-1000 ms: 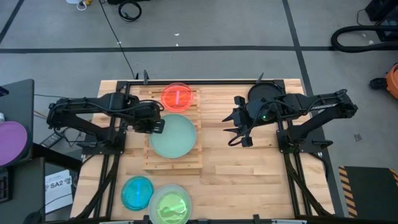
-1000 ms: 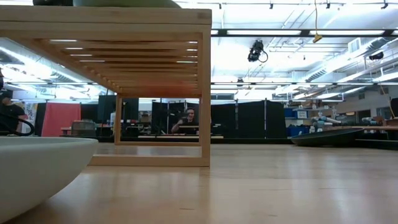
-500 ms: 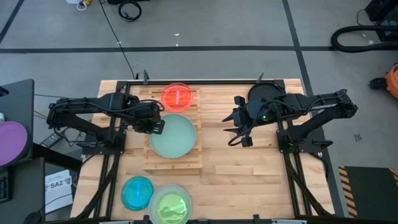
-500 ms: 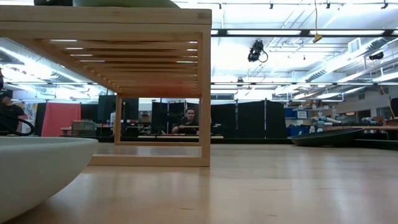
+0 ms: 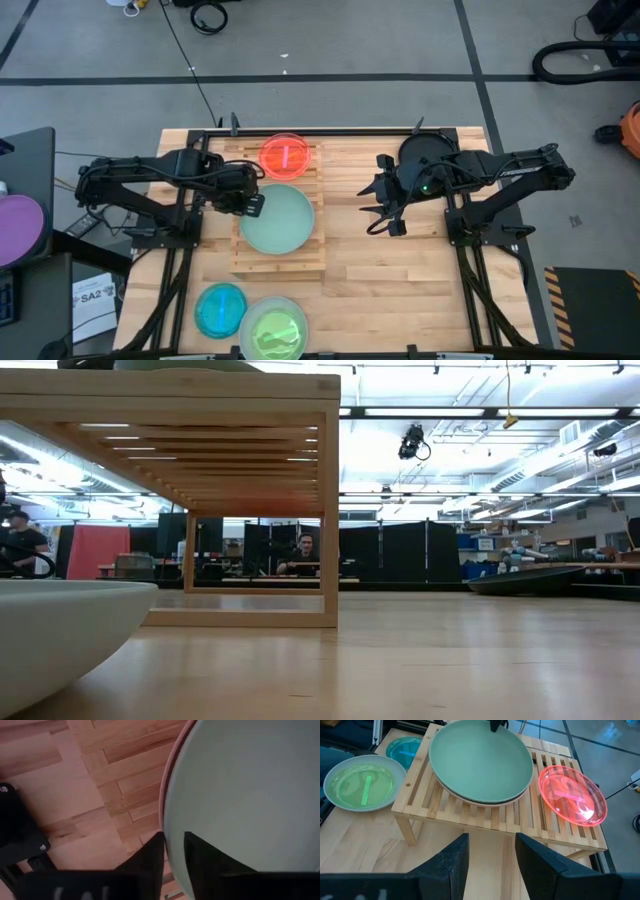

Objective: Place and stack plates onto a shelf
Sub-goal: Stack the light green plate on the light brown plate, then stack the green transparent plate on the pink transparent plate

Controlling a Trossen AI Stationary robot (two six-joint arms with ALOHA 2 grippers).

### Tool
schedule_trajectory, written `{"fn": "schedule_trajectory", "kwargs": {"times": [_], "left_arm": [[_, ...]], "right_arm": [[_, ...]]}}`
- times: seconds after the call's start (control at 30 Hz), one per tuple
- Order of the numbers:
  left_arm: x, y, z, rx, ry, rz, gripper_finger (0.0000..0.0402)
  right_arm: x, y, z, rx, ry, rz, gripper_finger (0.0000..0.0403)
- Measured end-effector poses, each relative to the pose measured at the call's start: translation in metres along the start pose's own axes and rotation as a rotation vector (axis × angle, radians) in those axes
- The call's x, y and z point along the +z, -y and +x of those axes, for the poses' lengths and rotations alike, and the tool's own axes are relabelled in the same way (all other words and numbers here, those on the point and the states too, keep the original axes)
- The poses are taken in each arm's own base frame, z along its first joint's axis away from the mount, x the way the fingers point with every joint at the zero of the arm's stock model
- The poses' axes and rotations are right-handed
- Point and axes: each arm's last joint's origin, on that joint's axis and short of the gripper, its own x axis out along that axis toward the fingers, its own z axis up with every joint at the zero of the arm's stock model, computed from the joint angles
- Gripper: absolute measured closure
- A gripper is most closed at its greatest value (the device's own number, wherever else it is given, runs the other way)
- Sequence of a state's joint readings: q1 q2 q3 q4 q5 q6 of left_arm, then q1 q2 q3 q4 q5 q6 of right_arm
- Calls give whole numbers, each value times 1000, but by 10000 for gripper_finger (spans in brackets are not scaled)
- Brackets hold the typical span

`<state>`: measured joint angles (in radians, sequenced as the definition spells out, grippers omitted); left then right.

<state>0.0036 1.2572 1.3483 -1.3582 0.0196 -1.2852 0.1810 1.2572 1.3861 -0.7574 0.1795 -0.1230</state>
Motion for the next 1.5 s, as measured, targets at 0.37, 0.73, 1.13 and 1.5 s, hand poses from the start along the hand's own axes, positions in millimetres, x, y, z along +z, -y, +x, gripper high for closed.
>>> {"fn": "schedule_trajectory", "kwargs": {"times": [0.37, 0.73, 1.13, 1.5], "left_arm": [[0, 0, 0, -1, 0, 0, 231], [-8, 1, -2, -50, -112, 71, 229], [-61, 19, -5, -161, -173, 150, 229], [-128, 39, 0, -285, -175, 168, 230]], "right_arm": [[0, 0, 0, 0, 0, 0, 237], [0, 0, 0, 0, 0, 0, 237], [0, 0, 0, 0, 0, 0, 237], [0, 0, 0, 0, 0, 0, 237]]}}
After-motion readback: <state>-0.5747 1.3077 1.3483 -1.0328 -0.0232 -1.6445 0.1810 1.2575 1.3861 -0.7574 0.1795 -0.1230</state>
